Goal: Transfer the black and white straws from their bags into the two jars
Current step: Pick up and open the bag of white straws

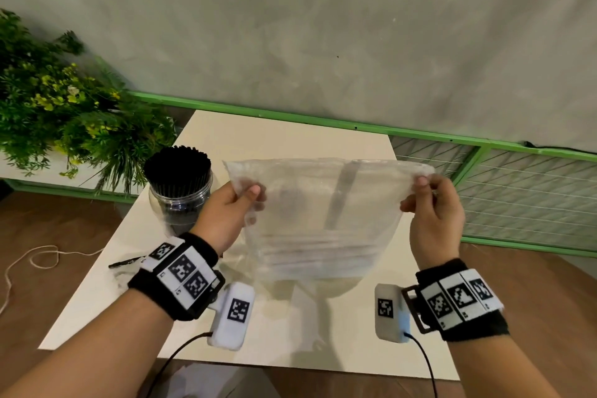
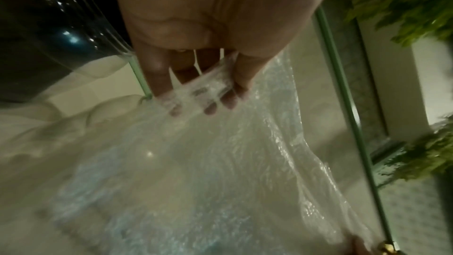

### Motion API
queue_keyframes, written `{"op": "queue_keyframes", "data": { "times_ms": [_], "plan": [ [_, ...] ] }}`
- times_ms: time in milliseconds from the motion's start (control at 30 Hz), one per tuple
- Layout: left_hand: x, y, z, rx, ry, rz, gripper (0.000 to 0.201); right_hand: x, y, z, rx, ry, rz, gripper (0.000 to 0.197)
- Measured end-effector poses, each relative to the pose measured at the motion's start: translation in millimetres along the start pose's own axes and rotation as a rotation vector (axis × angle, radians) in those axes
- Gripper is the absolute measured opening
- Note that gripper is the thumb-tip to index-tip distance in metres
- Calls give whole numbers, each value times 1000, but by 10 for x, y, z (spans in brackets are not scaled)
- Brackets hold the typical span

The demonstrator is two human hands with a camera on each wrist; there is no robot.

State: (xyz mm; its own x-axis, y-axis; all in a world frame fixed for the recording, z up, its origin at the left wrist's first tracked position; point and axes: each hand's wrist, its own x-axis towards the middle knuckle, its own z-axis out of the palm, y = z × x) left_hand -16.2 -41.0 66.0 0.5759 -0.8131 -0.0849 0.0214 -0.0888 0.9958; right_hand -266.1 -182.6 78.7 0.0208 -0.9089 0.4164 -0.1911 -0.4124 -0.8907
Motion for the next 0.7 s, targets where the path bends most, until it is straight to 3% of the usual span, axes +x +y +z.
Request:
{"op": "queue_keyframes", "data": {
  "times_ms": [100,167,267,367,433,467,567,633,700],
  "plan": [
    [-5,-124,-48,167,-9,-42,6,11,97,0,-46,-78,158,16],
    [-27,-177,-67,269,-3,-65,8,-2,115,-1,-100,-77,119,12],
    [-66,-119,-96,245,70,33,15,-73,102,-37,-68,4,-33,11],
    [-61,-134,-121,357,53,32,9,-93,158,-55,-111,-16,86,13],
    [-66,-133,-96,374,46,24,10,-100,137,-43,-141,-6,87,9],
    [-68,-105,-77,359,50,37,8,-114,99,-36,-132,16,31,11],
    [-111,-5,-15,334,41,94,10,-267,-147,7,-148,13,-273,42],
    [-145,43,20,333,10,115,8,-416,-327,126,-204,-164,-441,57],
    [-180,80,63,323,-44,130,6,-520,-365,298,-377,-374,-562,85]
  ]
}}
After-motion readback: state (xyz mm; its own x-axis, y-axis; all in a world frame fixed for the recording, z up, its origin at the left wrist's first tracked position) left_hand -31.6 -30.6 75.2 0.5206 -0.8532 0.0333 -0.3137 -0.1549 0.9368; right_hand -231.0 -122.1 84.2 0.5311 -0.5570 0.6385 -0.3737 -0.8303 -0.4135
